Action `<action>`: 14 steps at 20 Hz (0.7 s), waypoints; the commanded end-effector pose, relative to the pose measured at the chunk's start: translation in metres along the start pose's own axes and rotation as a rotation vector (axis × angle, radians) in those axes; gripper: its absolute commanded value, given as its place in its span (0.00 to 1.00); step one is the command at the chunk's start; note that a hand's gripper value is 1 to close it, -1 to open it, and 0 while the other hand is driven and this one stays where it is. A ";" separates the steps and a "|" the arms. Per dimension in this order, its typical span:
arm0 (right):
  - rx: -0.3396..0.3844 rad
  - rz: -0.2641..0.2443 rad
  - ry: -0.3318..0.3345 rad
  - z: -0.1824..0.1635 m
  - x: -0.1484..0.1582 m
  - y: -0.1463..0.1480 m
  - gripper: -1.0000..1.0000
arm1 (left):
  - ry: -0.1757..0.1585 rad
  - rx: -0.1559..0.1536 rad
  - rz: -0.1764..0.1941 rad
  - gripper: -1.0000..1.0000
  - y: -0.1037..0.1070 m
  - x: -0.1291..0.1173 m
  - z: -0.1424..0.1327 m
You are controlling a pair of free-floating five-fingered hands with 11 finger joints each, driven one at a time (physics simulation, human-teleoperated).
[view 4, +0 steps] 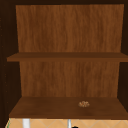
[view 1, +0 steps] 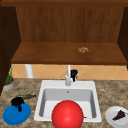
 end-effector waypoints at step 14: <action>0.078 0.166 0.082 0.031 0.017 -0.063 0.00 | 0.000 0.000 0.000 0.50 0.000 0.000 0.000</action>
